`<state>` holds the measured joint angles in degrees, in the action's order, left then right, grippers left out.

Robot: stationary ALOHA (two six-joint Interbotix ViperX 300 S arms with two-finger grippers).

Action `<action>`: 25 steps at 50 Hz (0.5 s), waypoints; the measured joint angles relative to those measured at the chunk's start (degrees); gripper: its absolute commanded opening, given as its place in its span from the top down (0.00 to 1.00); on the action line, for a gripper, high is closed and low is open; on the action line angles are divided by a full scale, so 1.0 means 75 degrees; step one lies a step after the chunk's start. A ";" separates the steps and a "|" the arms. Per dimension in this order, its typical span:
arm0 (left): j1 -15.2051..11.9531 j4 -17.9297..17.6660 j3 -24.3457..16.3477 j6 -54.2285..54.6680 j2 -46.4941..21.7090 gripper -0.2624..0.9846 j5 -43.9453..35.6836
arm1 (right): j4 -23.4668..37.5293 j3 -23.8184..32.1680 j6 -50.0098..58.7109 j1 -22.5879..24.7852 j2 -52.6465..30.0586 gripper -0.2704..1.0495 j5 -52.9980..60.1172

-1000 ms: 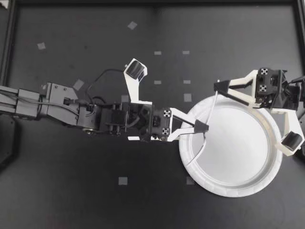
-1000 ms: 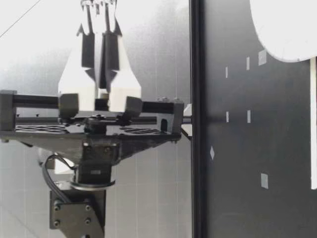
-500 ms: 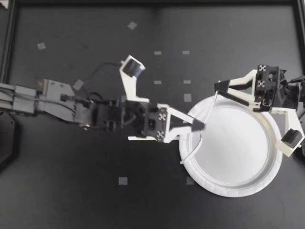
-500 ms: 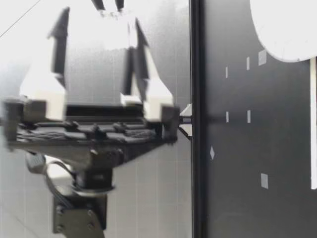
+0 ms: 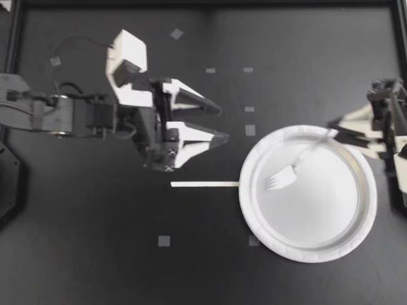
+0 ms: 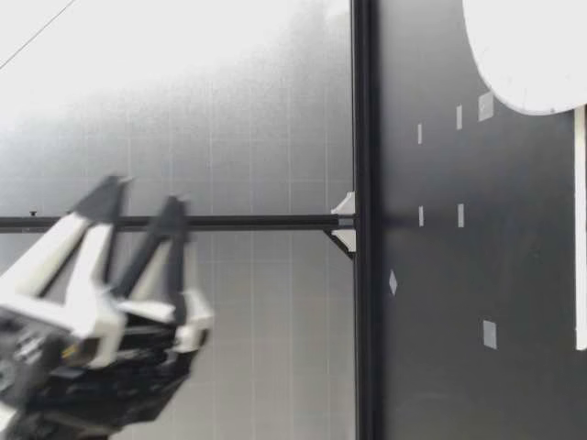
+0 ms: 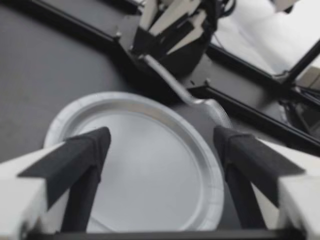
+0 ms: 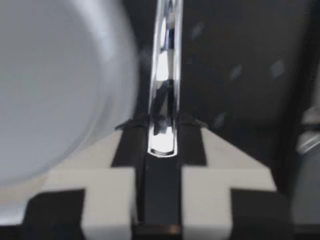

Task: Pick up the fork and place it on the plate.

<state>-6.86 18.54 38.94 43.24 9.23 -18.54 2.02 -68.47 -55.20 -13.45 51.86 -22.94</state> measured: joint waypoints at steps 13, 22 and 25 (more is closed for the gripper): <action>0.0422 0.0012 0.0012 -0.0012 -0.0176 0.17 -0.0539 | 0.0820 -0.0105 0.0375 -0.1031 0.0188 0.81 -0.1910; 0.0645 0.0012 0.0000 -0.0023 -0.0211 0.17 -0.0937 | 0.0938 -0.0445 0.0375 -0.2109 0.0000 0.81 -0.2156; 0.0738 0.0012 -0.0012 -0.0012 -0.0211 0.17 -0.1055 | 0.0879 -0.0574 0.0387 -0.2145 -0.0117 0.81 -0.2203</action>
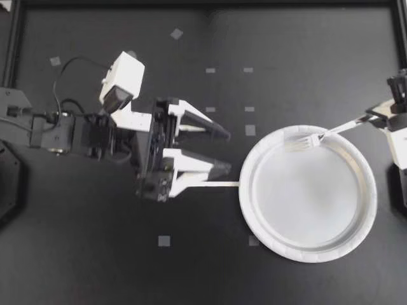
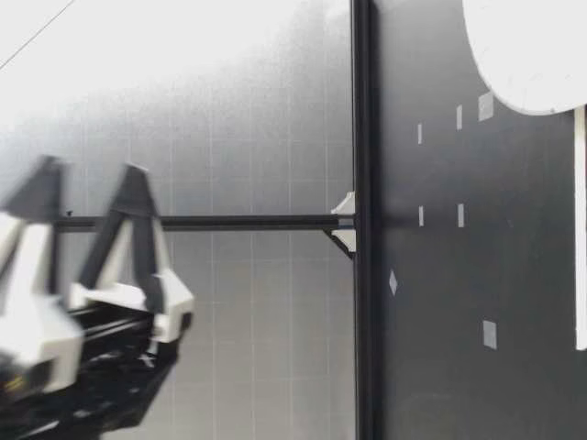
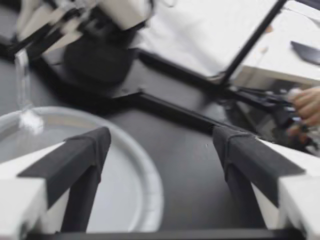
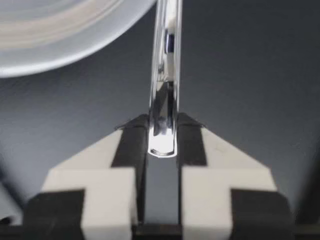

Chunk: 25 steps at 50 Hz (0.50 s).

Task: Pick up the fork and place it on the plate.

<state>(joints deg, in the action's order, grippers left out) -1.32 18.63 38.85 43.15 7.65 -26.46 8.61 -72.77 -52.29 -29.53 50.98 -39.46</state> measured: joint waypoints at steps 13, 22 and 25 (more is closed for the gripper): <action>0.0176 0.0023 -0.0023 -0.0012 0.0000 0.17 -0.0246 | -0.0809 -0.0176 0.0000 0.0000 -0.0105 0.81 -0.0129; 0.0176 0.0023 -0.0023 -0.0012 0.0000 0.17 -0.0270 | -0.1219 -0.0469 0.0023 0.0000 -0.0176 0.81 -0.0445; 0.0176 0.0023 -0.0023 -0.0012 0.0000 0.17 -0.0270 | -0.1230 -0.0504 0.0059 0.0000 -0.0223 0.81 -0.0527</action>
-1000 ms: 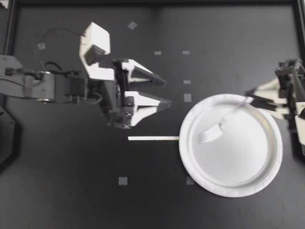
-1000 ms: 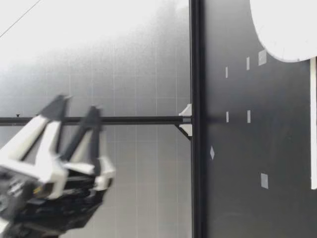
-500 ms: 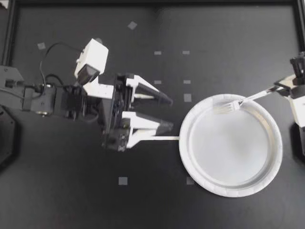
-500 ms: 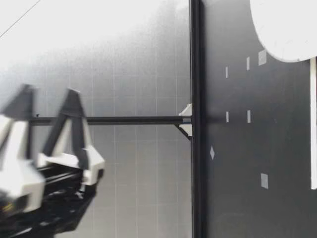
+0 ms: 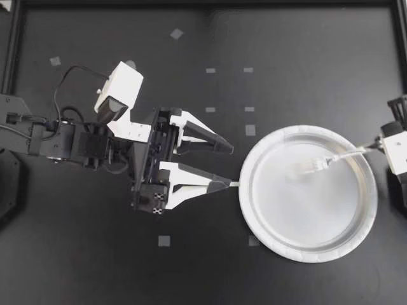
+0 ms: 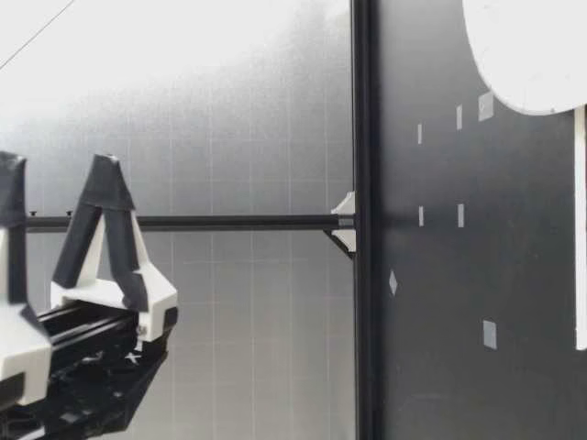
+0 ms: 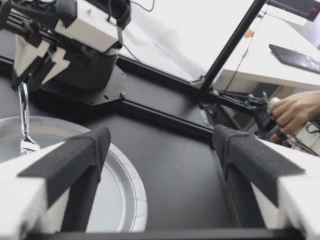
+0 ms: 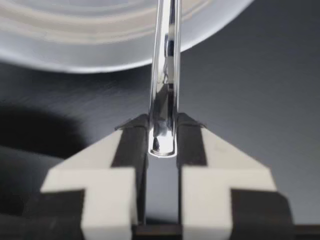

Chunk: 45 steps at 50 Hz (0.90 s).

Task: Pick up the fork and place it on the plate.

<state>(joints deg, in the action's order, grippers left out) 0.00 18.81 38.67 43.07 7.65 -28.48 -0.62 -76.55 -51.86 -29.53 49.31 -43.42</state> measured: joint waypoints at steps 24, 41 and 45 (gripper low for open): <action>0.0070 0.0000 0.0070 0.0070 -0.0023 0.17 -0.0340 | 0.0117 0.0047 0.0082 -0.0785 -0.0293 0.81 -0.0293; 0.0152 0.0000 0.0070 0.0070 -0.0023 0.17 -0.0445 | 0.0316 0.0105 0.0094 -0.1148 -0.0527 0.81 -0.0352; 0.0152 0.0000 0.0070 0.0070 -0.0035 0.17 -0.0469 | 0.0352 0.0176 0.0082 -0.1160 -0.0832 0.81 -0.0363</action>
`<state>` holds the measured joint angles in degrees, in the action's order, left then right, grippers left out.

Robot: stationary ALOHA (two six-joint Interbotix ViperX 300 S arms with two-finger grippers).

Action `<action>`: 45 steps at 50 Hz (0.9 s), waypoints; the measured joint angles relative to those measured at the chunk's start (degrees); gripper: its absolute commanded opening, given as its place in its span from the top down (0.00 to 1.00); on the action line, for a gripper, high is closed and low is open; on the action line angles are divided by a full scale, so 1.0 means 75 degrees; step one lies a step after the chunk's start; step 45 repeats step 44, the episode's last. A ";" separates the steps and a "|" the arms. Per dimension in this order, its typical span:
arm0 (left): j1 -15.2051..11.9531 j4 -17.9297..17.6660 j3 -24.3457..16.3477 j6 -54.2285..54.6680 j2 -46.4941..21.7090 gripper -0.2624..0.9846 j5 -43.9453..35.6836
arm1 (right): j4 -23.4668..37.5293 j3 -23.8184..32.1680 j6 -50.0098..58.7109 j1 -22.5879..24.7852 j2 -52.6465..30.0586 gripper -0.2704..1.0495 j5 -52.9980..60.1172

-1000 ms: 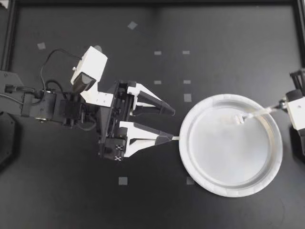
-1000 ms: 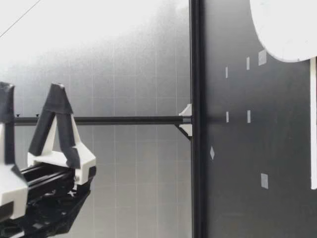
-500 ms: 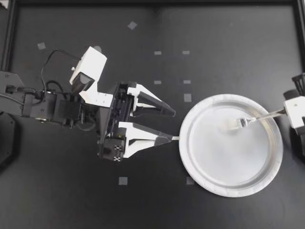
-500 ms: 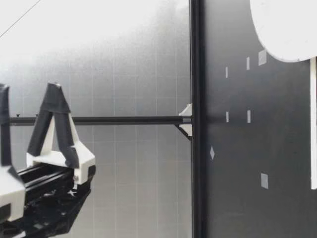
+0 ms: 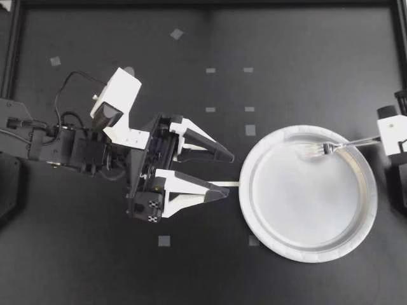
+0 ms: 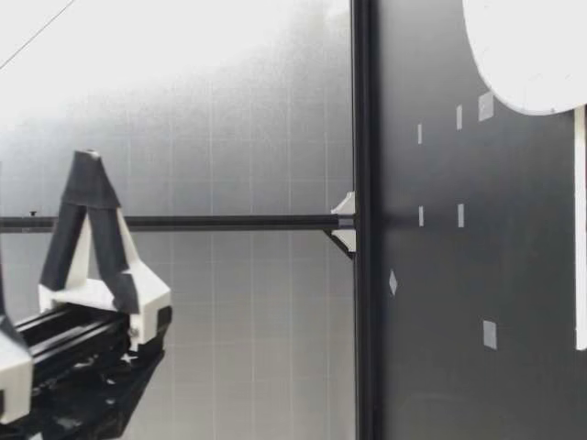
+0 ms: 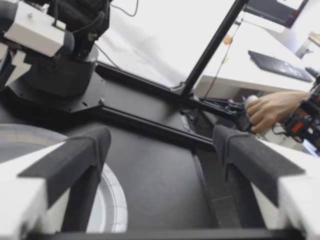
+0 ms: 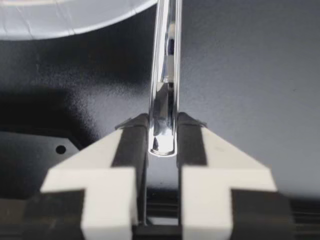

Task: Pick up the fork and place it on the plate.

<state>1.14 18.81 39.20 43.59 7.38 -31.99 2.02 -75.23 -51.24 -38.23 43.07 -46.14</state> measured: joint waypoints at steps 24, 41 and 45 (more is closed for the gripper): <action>0.0047 0.0012 0.0281 0.0000 0.0012 0.17 -0.0258 | -0.0117 -0.0047 -0.0129 -0.0023 -0.0328 0.67 0.0516; 0.0047 -0.0012 0.0434 0.0012 0.0000 0.17 -0.0258 | -0.0117 0.0141 0.0059 -0.0023 -0.1090 0.33 0.0879; 0.0047 -0.0012 0.0457 0.0012 0.0000 0.17 -0.0258 | -0.0117 0.0141 0.0059 -0.0023 -0.1230 0.34 0.0926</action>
